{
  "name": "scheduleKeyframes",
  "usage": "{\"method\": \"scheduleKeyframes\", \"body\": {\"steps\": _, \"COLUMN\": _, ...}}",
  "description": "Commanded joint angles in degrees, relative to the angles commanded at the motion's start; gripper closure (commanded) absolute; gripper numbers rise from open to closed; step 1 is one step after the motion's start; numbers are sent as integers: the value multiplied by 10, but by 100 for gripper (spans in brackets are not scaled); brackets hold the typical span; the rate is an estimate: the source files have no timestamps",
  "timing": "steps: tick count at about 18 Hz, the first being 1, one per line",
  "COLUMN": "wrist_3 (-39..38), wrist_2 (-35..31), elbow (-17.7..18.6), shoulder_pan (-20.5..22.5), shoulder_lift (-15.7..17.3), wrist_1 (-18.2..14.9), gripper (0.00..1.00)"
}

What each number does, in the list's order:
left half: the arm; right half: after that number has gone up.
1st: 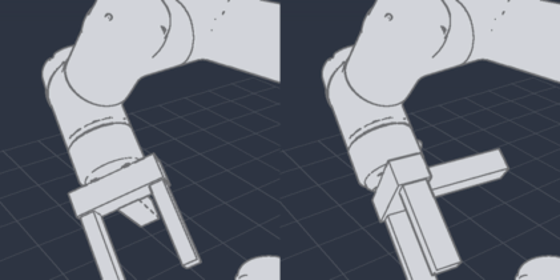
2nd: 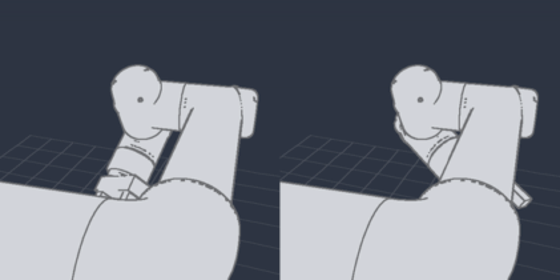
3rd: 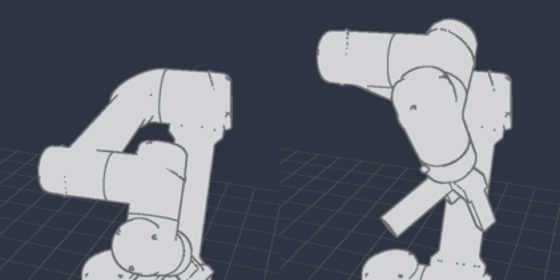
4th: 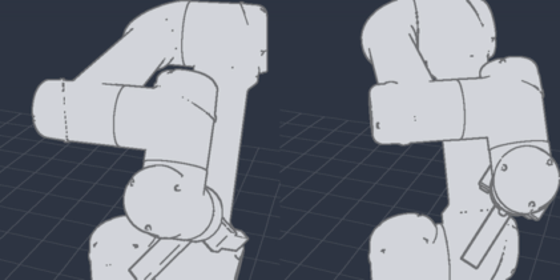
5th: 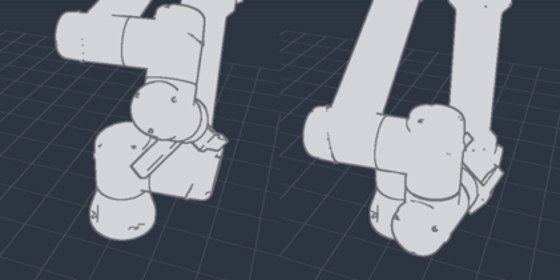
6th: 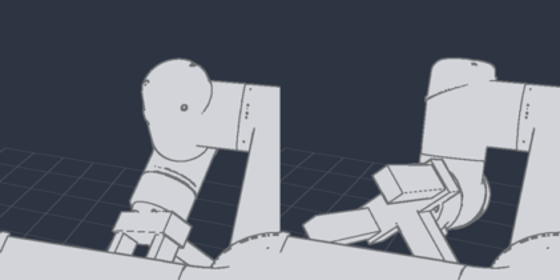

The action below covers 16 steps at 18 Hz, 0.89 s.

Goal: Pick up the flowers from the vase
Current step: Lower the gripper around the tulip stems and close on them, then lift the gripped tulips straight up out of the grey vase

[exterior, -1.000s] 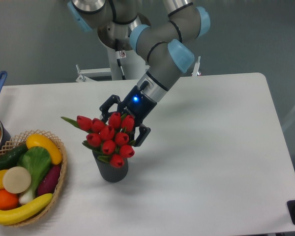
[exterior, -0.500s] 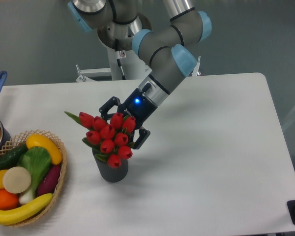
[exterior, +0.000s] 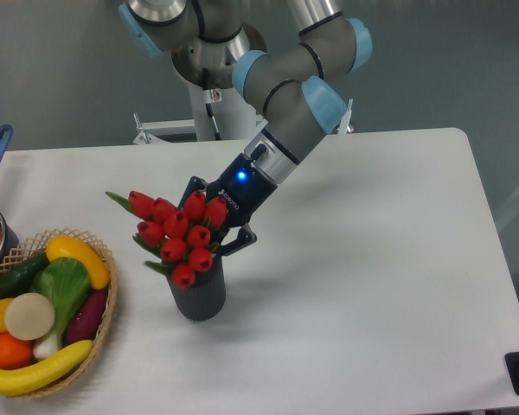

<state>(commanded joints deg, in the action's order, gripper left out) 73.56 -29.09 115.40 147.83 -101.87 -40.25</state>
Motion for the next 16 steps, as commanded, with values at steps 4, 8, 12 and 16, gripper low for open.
{"method": "scheduleKeyframes", "body": {"steps": 4, "wrist_3": -6, "wrist_2": 2, "elbow": -3, "shoulder_pan": 3, "shoulder_lift": 2, "wrist_1": 0, "gripper": 61}}
{"method": "scheduleKeyframes", "body": {"steps": 8, "wrist_3": -27, "wrist_2": 11, "elbow": -5, "shoulder_pan": 5, "shoulder_lift": 17, "wrist_1": 0, "gripper": 61}}
{"method": "scheduleKeyframes", "body": {"steps": 12, "wrist_3": -79, "wrist_2": 53, "elbow": -8, "shoulder_pan": 14, "shoulder_lift": 34, "wrist_1": -1, "gripper": 61}}
{"method": "scheduleKeyframes", "body": {"steps": 16, "wrist_3": -103, "wrist_2": 59, "elbow": -12, "shoulder_pan": 19, "shoulder_lift": 54, "wrist_1": -1, "gripper": 61}}
